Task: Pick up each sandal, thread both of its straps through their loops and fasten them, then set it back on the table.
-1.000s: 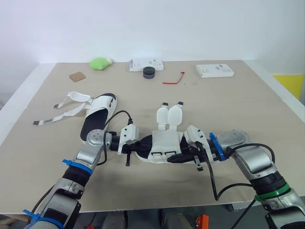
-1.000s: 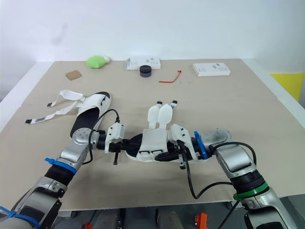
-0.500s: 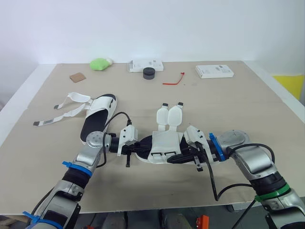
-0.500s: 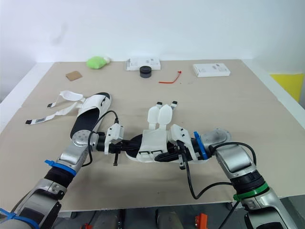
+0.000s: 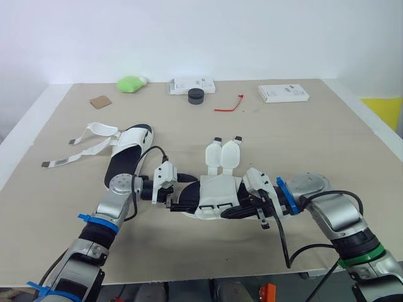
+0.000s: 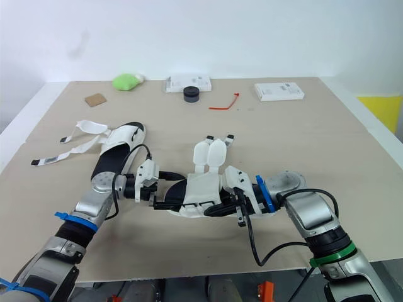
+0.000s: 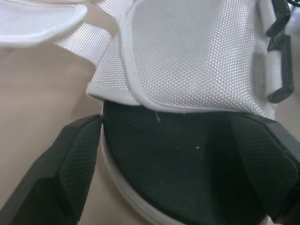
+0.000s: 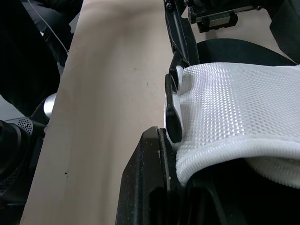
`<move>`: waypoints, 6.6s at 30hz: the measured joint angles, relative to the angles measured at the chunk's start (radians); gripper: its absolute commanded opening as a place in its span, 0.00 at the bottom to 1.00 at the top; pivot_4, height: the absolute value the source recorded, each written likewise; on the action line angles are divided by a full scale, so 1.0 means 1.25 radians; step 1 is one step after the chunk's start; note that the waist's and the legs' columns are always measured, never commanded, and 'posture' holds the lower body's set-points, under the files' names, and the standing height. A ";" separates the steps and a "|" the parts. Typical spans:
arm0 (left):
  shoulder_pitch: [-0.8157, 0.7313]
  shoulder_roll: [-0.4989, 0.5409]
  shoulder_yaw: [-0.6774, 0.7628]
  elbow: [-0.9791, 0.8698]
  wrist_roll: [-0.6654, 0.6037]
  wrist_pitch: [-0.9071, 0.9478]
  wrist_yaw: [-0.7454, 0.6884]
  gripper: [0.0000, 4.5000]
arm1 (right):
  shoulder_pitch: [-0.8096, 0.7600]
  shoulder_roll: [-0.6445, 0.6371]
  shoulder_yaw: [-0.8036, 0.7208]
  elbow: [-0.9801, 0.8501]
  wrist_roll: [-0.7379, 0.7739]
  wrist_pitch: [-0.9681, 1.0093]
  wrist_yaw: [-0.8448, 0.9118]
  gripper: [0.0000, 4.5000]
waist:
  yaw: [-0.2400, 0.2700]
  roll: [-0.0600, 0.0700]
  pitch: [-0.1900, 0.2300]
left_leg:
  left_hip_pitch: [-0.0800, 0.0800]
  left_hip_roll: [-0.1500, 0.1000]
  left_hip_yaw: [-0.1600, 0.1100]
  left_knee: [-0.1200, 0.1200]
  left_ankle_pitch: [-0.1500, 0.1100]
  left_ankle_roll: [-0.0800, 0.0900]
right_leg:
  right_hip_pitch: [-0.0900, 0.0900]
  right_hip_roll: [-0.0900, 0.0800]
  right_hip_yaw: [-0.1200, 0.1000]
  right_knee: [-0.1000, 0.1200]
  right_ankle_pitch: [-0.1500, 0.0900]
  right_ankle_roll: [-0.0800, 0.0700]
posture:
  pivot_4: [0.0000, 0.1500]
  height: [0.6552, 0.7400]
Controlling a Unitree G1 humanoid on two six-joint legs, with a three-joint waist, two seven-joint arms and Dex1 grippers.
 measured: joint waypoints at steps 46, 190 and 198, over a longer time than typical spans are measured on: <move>0.018 -0.012 -0.021 -0.049 0.020 0.023 0.007 0.00 | 0.012 -0.021 -0.014 -0.017 0.028 0.040 -0.021 0.18 | 0.003 -0.001 0.001 | 0.003 -0.004 0.000 0.003 -0.002 0.002 | 0.006 -0.005 -0.001 -0.001 -0.002 0.001 | 1.00 1.00; 0.077 -0.011 -0.027 -0.121 0.004 0.036 0.077 0.00 | -0.617 0.165 -0.328 1.097 -0.090 0.397 -0.210 0.92 | 0.000 0.006 -0.003 | 0.001 -0.010 0.001 0.001 -0.005 0.007 | 0.006 -0.009 0.002 -0.002 -0.006 0.006 | 1.00 1.00; 0.077 -0.012 -0.027 -0.121 0.004 0.036 0.080 0.00 | -0.618 0.199 -0.390 1.112 -0.058 0.374 -0.272 0.92 | 0.001 0.006 -0.003 | 0.001 -0.010 0.001 0.001 -0.005 0.007 | 0.007 -0.009 0.002 -0.002 -0.006 0.006 | 1.00 1.00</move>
